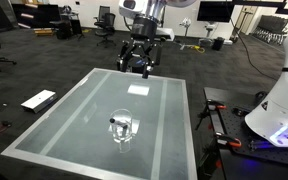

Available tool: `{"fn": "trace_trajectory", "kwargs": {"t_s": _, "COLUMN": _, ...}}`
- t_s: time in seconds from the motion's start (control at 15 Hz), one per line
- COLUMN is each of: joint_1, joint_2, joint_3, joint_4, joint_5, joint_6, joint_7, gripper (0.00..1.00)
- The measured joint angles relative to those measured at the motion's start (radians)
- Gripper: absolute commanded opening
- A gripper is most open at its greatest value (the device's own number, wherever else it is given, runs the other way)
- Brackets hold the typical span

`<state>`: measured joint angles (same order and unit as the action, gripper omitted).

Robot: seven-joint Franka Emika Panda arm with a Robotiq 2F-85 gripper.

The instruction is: Place the marker on the table

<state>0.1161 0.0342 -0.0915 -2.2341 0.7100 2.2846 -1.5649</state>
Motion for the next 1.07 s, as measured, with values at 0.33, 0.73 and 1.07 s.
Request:
{"fn": "trace_trajectory", "kwargs": {"t_s": 0.33, "joint_1": -0.013, "joint_2": 0.037, "joint_3": 0.022, "joint_4": 0.028, "joint_5": -0.001, "joint_6": 0.0, "joint_7": 0.0, "gripper": 1.0}}
{"fn": "trace_trajectory", "kwargs": {"t_s": 0.73, "joint_1": -0.042, "joint_2": 0.039, "joint_3": 0.055, "joint_4": 0.026, "joint_5": -0.001, "joint_6": 0.001, "joint_7": -0.021, "gripper": 1.0}}
{"fn": "trace_trajectory", "kwargs": {"t_s": 1.07, "joint_1": -0.052, "joint_2": 0.065, "joint_3": 0.087, "joint_4": 0.025, "joint_5": 0.0, "joint_6": 0.012, "joint_7": -0.189, "gripper": 1.0}}
